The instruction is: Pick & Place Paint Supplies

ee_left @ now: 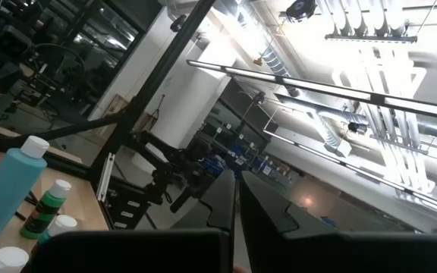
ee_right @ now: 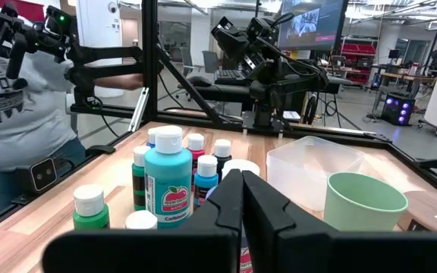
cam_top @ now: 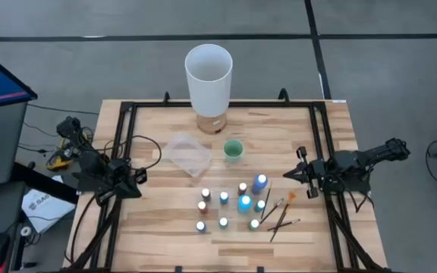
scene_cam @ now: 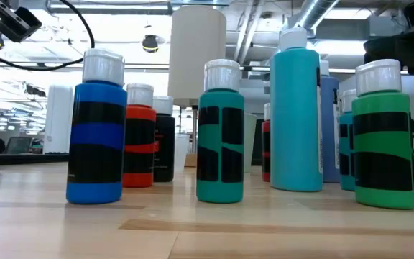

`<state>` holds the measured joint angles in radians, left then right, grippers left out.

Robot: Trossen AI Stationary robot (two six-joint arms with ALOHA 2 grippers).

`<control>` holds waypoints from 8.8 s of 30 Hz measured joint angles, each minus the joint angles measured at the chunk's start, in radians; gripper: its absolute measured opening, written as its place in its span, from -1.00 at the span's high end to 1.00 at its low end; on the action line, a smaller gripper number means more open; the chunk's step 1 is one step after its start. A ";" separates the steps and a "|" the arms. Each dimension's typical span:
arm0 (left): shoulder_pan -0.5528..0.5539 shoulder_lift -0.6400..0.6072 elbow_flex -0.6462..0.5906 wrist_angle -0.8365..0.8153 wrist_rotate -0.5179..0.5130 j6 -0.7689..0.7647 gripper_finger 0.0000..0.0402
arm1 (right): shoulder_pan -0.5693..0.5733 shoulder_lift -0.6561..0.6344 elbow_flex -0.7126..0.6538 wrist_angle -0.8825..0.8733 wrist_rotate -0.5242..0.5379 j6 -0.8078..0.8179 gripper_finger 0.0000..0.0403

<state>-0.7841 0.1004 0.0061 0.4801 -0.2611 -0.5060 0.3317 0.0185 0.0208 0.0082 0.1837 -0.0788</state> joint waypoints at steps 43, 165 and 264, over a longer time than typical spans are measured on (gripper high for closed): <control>0.000 0.000 0.000 0.000 0.000 0.000 0.96 | -0.006 0.000 0.000 0.000 0.000 -0.235 1.00; 0.561 1.408 0.894 -0.675 0.215 0.656 -0.04 | -0.006 0.000 0.000 0.000 0.000 -0.235 1.00; 0.948 0.994 0.729 -0.797 -0.328 0.322 0.58 | -0.006 0.000 0.000 0.000 0.000 -0.235 1.00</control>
<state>0.1639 1.0946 0.7353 -0.3172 -0.5887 -0.1838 0.3258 0.0189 0.0212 0.0086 0.1840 -0.3142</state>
